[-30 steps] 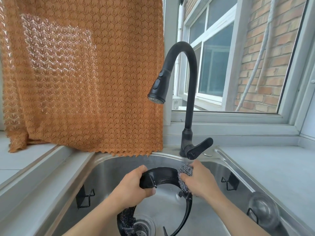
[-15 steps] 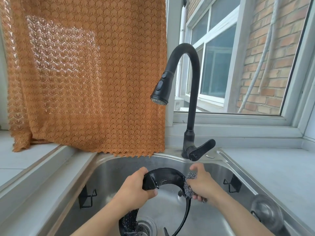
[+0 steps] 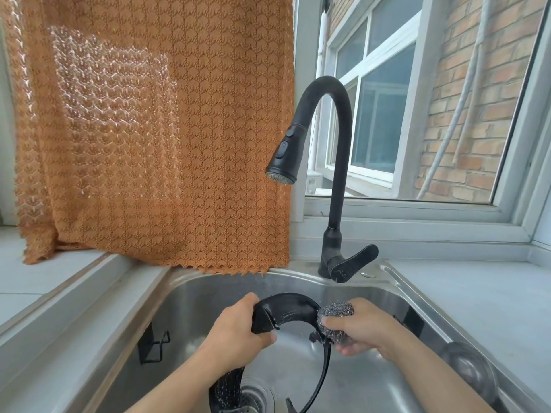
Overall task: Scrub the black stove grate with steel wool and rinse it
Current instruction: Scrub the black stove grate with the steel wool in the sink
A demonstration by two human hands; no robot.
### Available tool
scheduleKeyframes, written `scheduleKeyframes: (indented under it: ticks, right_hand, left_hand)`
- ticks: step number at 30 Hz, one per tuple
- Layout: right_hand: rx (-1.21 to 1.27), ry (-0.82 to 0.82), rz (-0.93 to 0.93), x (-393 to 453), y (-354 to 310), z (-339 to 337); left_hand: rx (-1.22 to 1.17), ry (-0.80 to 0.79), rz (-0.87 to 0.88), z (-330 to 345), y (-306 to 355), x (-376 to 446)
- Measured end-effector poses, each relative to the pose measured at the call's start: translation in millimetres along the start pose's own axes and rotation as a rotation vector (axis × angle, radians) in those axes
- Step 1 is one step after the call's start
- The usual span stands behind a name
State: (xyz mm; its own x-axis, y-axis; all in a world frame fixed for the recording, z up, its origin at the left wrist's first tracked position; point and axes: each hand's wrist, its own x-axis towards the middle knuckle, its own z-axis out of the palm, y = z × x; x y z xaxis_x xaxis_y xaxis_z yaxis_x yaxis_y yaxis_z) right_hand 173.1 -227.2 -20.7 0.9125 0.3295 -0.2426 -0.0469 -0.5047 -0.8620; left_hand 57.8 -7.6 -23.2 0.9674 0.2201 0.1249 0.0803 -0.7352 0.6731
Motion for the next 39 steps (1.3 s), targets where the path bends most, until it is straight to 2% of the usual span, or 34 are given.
scheduleKeyframes:
  ticks: [6,11,14,19,23,29,35,39]
  right_hand:
    - [-0.066,0.134,-0.005,8,3,-2]
    - [-0.051,0.182,0.071,13,7,1]
    - [-0.068,0.23,0.05,11,5,2]
    - [-0.164,0.27,-0.102,-2,-5,2]
    - [-0.35,0.309,-0.268,-12,-15,9]
    - [-0.389,0.361,-0.476,-23,-25,27]
    - [-0.484,0.283,-0.702,-29,-30,42]
    - [-0.508,0.24,-0.756,-31,-31,46]
  left_hand:
    - [0.078,-0.05,0.029,-1,4,0]
    - [0.147,-0.088,0.064,2,8,-2]
    - [0.162,-0.104,0.084,6,12,-2]
    - [0.151,-0.109,0.104,5,12,-2]
    - [0.132,-0.129,0.116,3,11,-1]
    - [0.124,-0.135,0.131,3,9,2]
    - [0.154,-0.112,0.15,3,4,5]
    - [0.165,-0.105,0.136,2,-4,8]
